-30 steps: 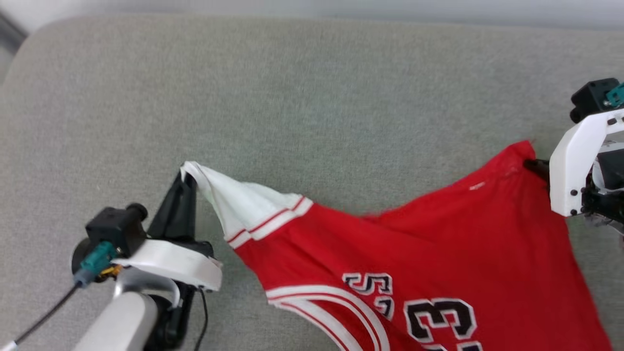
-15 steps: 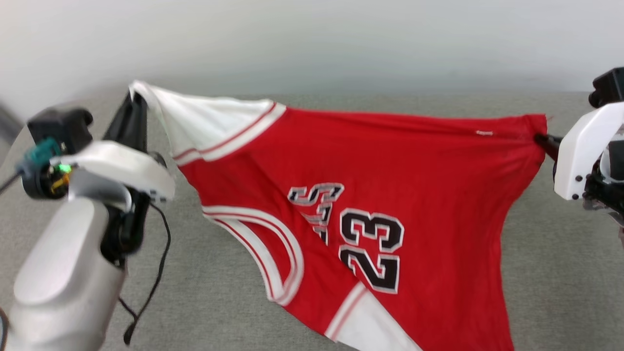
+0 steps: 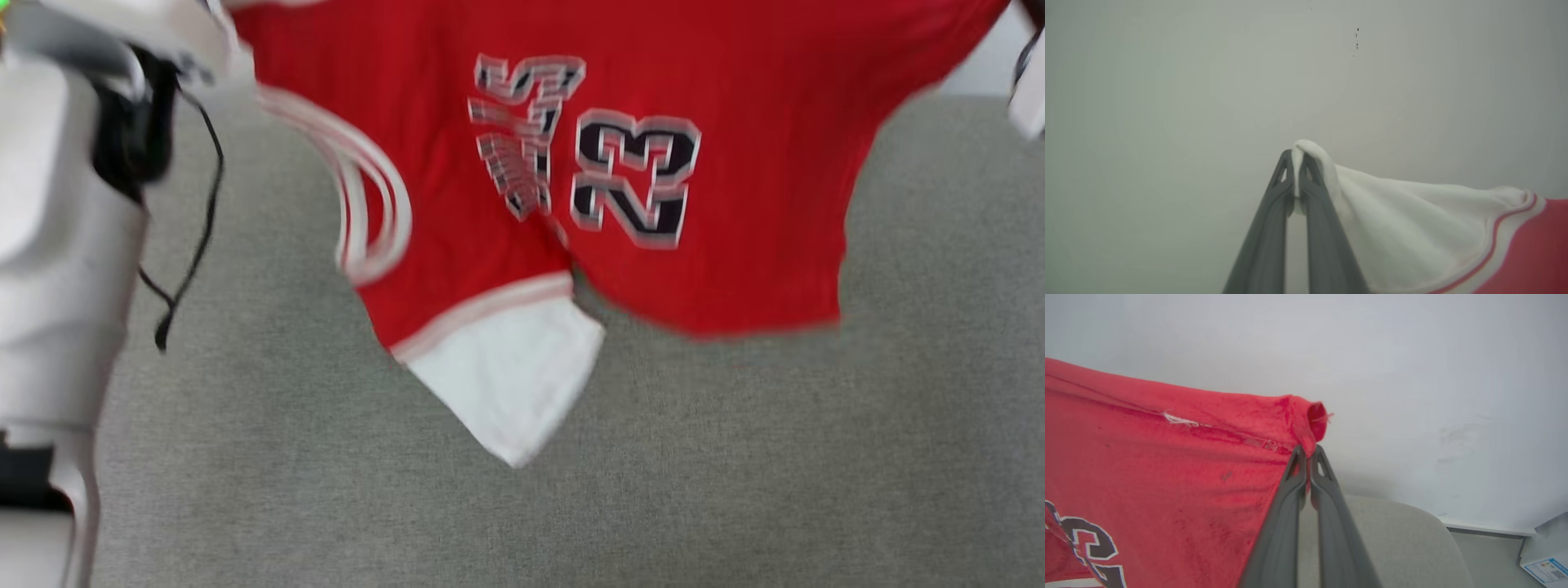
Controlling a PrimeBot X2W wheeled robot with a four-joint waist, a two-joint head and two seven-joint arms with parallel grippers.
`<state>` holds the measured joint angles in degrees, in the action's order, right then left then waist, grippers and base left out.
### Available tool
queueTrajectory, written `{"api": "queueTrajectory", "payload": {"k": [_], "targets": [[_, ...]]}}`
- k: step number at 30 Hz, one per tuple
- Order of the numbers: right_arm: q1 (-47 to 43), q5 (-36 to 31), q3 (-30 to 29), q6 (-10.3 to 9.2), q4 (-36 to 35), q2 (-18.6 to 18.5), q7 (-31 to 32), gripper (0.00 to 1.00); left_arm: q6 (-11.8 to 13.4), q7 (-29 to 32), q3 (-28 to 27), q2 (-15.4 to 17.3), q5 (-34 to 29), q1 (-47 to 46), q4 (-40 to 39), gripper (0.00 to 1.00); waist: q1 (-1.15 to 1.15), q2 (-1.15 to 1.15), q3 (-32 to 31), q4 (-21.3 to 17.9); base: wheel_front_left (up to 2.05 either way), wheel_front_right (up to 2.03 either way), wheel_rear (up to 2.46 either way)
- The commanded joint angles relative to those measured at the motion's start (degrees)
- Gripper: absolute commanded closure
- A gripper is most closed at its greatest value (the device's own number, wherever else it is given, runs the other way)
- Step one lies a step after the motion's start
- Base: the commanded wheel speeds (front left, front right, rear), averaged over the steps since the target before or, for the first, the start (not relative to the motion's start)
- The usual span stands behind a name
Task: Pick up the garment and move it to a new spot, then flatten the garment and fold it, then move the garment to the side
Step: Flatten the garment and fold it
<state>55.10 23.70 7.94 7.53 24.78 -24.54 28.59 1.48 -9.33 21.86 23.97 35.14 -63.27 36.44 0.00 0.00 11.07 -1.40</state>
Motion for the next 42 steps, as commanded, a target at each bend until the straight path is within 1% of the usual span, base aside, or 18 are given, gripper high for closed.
{"api": "queueTrajectory", "payload": {"k": [1,7,13,19,26,32,37,42], "targets": [[2.6,-0.7,-0.2,-0.08,0.6,-0.4,-1.6,1.0,-0.1,-0.6,-0.2,0.5,-0.7,-3.0,0.9,1.0,0.0,0.0,3.0,-0.6,0.0,0.0,0.0],[12.4,-2.7,-0.2,-0.08,2.3,-0.6,-7.6,1.0,-1.0,-2.2,-0.4,1.2,-2.6,-14.9,3.4,1.0,0.0,0.0,8.7,-1.4,0.0,0.0,0.0],[20.1,-3.9,0.0,-0.09,3.9,-1.2,-10.7,1.0,-1.3,-3.4,-0.8,1.7,-3.9,-24.2,4.4,1.0,0.0,0.0,13.9,-1.7,0.0,0.0,0.0],[26.1,-3.8,0.7,-0.09,5.9,-0.3,-13.0,1.0,-1.4,-3.7,-1.3,2.3,-4.2,-29.4,4.8,1.0,0.0,0.0,19.2,-1.9,0.0,0.0,0.0],[29.9,-3.1,3.1,-0.08,9.6,0.3,-15.7,1.0,-1.7,-3.9,-1.3,2.6,-3.9,-30.8,6.0,1.0,0.0,0.0,23.7,-2.0,0.0,0.0,0.0],[31.8,-1.6,6.8,-0.08,14.5,1.1,-18.9,1.0,-2.4,-4.4,-1.1,1.8,-3.1,-29.2,8.7,1.0,0.0,0.0,26.0,-1.8,0.0,0.0,0.0],[31.1,0.7,10.2,-0.08,18.8,2.0,-21.2,1.0,-3.5,-5.0,-1.2,0.3,-1.9,-26.1,11.8,1.0,0.0,0.0,25.8,-1.3,0.0,0.0,0.0],[26.2,3.4,14.2,-0.07,21.6,1.8,-23.0,1.0,-5.2,-5.6,-1.9,-1.2,-0.3,-19.3,14.3,1.0,0.0,0.0,22.4,-0.5,0.0,0.0,0.0]]}}
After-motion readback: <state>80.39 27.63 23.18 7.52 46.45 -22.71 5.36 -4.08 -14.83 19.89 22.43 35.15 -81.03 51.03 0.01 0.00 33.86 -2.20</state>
